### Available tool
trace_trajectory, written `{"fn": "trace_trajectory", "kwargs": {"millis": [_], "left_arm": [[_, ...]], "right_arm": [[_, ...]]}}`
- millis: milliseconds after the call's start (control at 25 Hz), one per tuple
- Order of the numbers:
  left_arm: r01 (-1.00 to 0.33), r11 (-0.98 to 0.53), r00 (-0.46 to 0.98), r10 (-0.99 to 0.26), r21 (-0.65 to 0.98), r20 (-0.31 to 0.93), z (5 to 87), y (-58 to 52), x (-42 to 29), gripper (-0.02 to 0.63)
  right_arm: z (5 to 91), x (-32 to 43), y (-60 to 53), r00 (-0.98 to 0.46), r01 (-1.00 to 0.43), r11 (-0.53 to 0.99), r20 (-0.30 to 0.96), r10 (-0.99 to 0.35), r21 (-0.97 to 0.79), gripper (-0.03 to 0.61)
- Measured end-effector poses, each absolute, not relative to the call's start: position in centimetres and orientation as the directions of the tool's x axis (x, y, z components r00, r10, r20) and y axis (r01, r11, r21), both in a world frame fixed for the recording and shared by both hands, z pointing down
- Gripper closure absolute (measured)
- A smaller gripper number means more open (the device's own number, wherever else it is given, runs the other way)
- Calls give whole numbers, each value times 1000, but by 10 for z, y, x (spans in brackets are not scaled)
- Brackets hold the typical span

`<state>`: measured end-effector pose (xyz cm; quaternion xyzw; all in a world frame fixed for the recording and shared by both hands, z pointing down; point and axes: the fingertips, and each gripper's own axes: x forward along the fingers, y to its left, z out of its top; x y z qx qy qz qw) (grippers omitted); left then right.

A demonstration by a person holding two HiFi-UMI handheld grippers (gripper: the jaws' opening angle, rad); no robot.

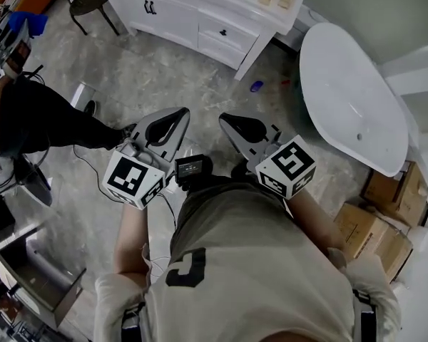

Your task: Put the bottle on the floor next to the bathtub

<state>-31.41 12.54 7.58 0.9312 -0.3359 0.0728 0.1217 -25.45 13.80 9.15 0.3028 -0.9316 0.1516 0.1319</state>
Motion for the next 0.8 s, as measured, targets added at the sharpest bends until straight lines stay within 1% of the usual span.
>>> {"fn": "trace_trajectory", "kwargs": {"millis": [120, 240, 520, 640, 800], "left_arm": [[-608, -773, 791, -568, 180, 228, 79, 130, -301, 555], [-582, -800, 806, -543, 145, 234, 74, 137, -282, 555], [-564, -821, 812, -531, 93, 242, 64, 145, -229, 555], [-561, -822, 815, -528, 94, 239, 59, 150, -201, 555], [-553, -830, 812, -519, 67, 269, 61, 154, -169, 555]], "right_arm": [[96, -243, 147, -759, -636, 742, 347, -551, -213, 551], [95, -228, 156, -743, -658, 723, 337, -578, -210, 551], [84, -176, 163, -724, -683, 709, 289, -626, -174, 552], [78, -148, 167, -719, -689, 704, 282, -636, -170, 552], [80, -118, 169, -718, -691, 699, 284, -636, -184, 552]]}}
